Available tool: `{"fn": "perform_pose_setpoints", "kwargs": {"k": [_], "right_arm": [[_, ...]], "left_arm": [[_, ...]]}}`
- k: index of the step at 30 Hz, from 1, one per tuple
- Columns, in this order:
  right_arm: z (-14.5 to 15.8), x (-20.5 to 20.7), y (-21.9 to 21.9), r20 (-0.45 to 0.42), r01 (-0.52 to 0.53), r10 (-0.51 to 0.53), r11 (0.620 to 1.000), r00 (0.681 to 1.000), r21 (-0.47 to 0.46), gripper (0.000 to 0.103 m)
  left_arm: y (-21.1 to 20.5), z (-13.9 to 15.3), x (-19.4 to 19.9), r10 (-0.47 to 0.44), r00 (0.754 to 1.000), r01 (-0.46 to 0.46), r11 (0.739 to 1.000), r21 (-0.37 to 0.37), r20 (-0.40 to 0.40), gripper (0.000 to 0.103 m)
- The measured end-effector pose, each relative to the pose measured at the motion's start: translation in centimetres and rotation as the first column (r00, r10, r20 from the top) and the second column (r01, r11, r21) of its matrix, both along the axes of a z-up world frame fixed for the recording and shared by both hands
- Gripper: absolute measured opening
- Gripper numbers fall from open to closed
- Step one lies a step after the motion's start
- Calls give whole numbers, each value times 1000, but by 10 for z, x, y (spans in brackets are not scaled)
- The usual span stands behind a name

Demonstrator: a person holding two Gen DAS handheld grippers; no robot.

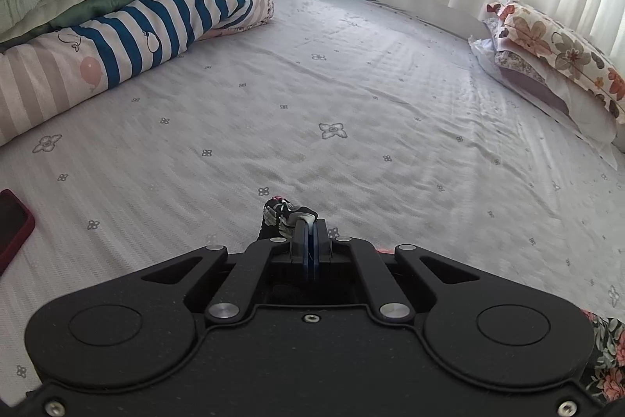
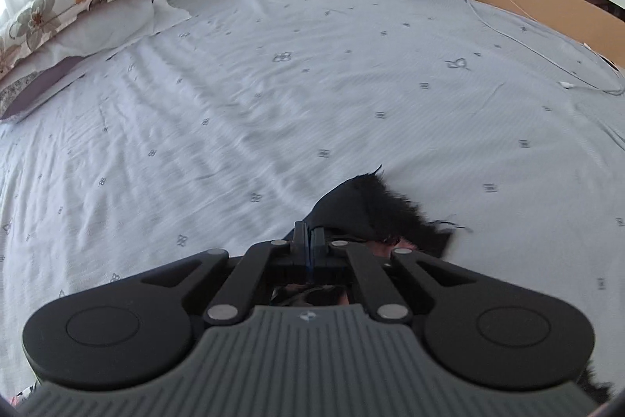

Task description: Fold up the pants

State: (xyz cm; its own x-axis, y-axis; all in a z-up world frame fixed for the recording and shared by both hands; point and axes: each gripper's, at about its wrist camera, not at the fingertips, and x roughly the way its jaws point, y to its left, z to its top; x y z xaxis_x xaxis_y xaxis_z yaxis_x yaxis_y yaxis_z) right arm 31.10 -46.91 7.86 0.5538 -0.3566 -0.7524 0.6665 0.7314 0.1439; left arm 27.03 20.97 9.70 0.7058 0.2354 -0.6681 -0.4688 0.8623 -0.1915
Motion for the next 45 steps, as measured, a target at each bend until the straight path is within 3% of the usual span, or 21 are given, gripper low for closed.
{"fn": "perform_pose_setpoints", "kwargs": {"k": [4,10,12,15,16,18,23,26,30,32,33,34,37,42,45], "right_arm": [[15,-38,-23,34,41,-43,997,998,64,2],[28,-82,-35,56,48,-53,995,997,89,2],[29,-92,-41,70,17,-28,988,997,153,3],[20,-103,-48,103,4,-35,958,994,288,22],[17,-103,-49,98,8,-37,958,994,285,44],[12,-100,-49,75,20,-39,969,996,245,62],[-7,-85,-63,21,59,-64,978,998,200,82],[-23,-72,-73,-23,86,-83,981,996,175,82],[-42,-61,-80,16,85,-92,966,996,245,80],[-49,-57,-81,48,81,-99,954,994,289,66],[-50,-56,-81,62,82,-106,948,992,306,48],[-51,-56,-80,72,85,-113,945,991,316,40],[-47,-54,-77,117,69,-111,947,987,313,35],[-37,-53,-72,179,35,-90,957,980,288,34],[-38,-49,-72,174,24,-75,960,982,278,34]], "left_arm": [[-5,10,-18,-18,1000,18,1000,11,12,3],[-8,24,-48,-40,999,39,999,14,30,3],[-9,27,-56,-43,999,42,999,15,33,3],[-10,27,-61,-40,999,40,999,18,27,3],[-10,27,-61,-37,999,37,999,12,24,3],[-12,25,-61,-39,999,39,999,10,22,3],[-17,23,-56,-40,999,40,999,29,12,3],[-17,20,-51,-31,1000,31,999,40,1,3],[-17,11,-43,-16,1000,17,998,53,-24,3],[-15,6,-38,-10,999,11,999,53,-35,3],[-15,4,-37,-6,999,8,999,52,-39,3],[-14,2,-35,-3,999,5,999,51,-43,3],[-10,-3,-30,5,999,-2,999,47,-52,3],[-9,-10,-23,11,998,-8,999,51,-62,3],[-10,-16,-20,12,997,-9,999,45,-72,3]]}}
